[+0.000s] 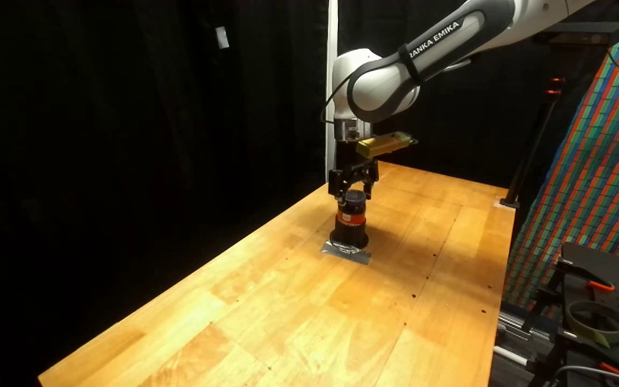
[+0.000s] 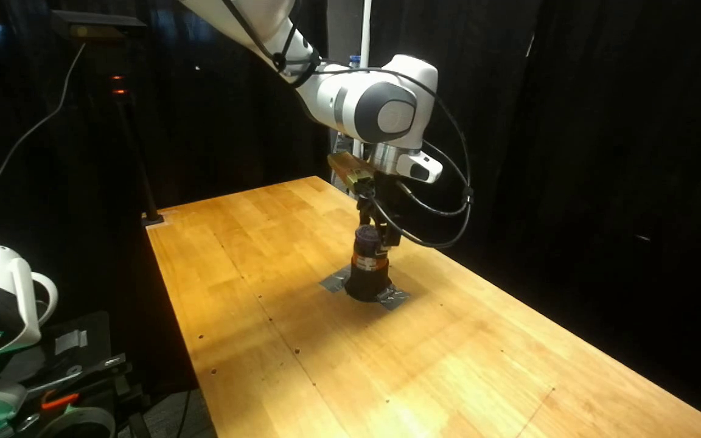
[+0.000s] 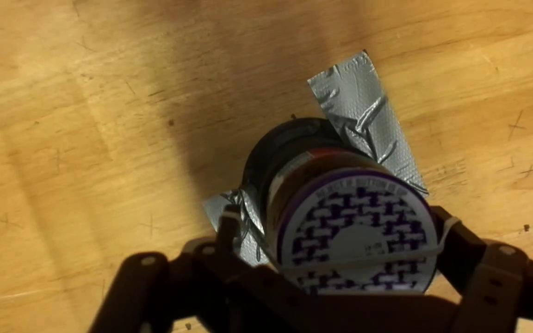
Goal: Put the elastic around the bottle
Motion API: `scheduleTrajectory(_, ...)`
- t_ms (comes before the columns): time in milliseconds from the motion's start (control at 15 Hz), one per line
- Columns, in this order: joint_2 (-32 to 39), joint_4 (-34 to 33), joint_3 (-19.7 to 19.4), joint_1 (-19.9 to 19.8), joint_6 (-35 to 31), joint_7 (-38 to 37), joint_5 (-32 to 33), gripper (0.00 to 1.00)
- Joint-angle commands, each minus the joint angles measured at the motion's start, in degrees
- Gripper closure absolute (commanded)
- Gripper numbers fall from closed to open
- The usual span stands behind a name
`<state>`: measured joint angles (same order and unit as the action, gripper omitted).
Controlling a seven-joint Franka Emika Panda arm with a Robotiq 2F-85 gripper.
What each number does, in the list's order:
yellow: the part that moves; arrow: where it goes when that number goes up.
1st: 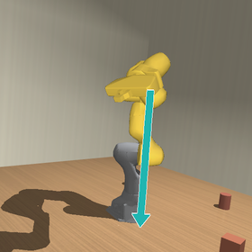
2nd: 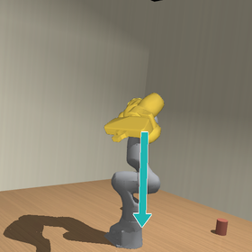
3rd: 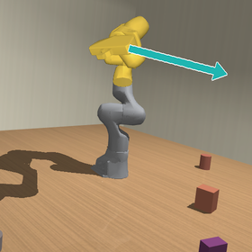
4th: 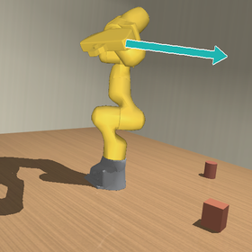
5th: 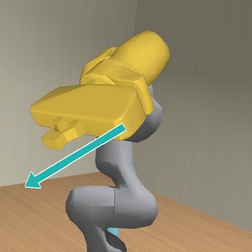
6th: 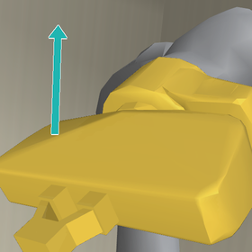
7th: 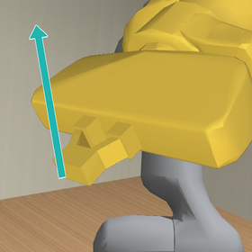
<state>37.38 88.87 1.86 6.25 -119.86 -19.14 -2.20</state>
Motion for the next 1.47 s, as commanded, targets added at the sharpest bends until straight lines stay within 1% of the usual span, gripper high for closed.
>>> scheduleTrajectory(0,-5.37,6.83,0.03,-1.07,0.52,1.79,-2.62,0.00)
scheduleTrajectory(333,-8.04,13.28,0.90,-2.14,-0.29,4.32,-6.62,0.00)
scheduleTrajectory(600,-9.41,18.34,0.44,-1.60,-4.14,4.37,-7.34,0.00)
scheduleTrajectory(667,-9.92,19.53,0.30,-1.41,-5.71,4.15,-7.11,0.00)
scheduleTrajectory(800,-10.65,21.83,0.11,-0.87,-11.83,3.39,-6.75,0.00)
scheduleTrajectory(1067,-10.21,23.90,-0.36,0.97,-22.50,1.62,-5.13,0.00)
scheduleTrajectory(1200,-9.17,23.64,-0.81,2.37,-25.74,0.33,-4.03,0.00)
scheduleTrajectory(1400,-8.16,22.94,-1.81,4.33,-27.92,-1.93,-1.93,0.00)
